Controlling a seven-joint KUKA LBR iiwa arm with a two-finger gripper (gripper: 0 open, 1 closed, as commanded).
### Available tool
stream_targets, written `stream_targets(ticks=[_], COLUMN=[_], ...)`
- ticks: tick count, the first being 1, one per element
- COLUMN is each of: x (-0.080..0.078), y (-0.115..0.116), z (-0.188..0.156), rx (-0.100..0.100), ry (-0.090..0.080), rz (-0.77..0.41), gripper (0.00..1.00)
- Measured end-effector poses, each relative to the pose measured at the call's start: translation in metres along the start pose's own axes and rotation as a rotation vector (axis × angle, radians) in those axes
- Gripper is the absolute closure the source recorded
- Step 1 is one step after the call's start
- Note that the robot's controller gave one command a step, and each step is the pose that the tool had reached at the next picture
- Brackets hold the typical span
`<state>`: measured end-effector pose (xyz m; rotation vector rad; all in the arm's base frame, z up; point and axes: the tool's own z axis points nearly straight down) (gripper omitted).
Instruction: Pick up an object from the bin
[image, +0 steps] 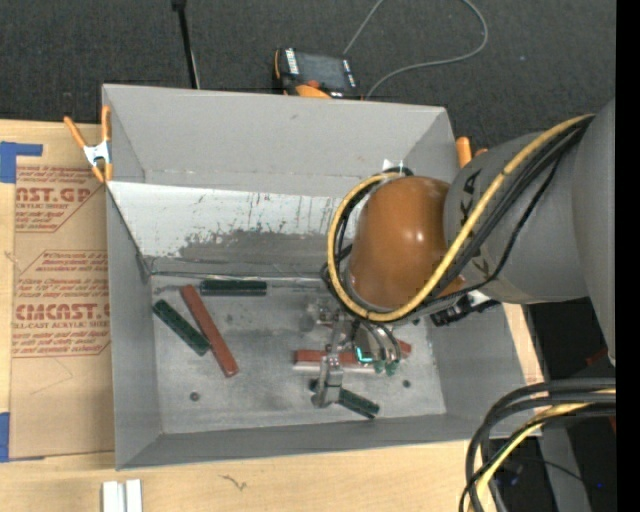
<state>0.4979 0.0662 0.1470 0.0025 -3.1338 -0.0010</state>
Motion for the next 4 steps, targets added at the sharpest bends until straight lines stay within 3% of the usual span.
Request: stream_targets(ticks=[1,2,3,4], x=[-0.044,-0.046,-0.001,-0.006], y=[-0.042,-0.04,-0.025,-0.021], z=[0.08,0.076,-0.038,-0.072], rx=[0.002,0.0,0.0,0.001], ry=[-0.005,-0.012,-0.014,-0.013], rz=[-0.042,-0.044,-0.096,-0.15], gripper=[0.0,1.0,1.0,1.0])
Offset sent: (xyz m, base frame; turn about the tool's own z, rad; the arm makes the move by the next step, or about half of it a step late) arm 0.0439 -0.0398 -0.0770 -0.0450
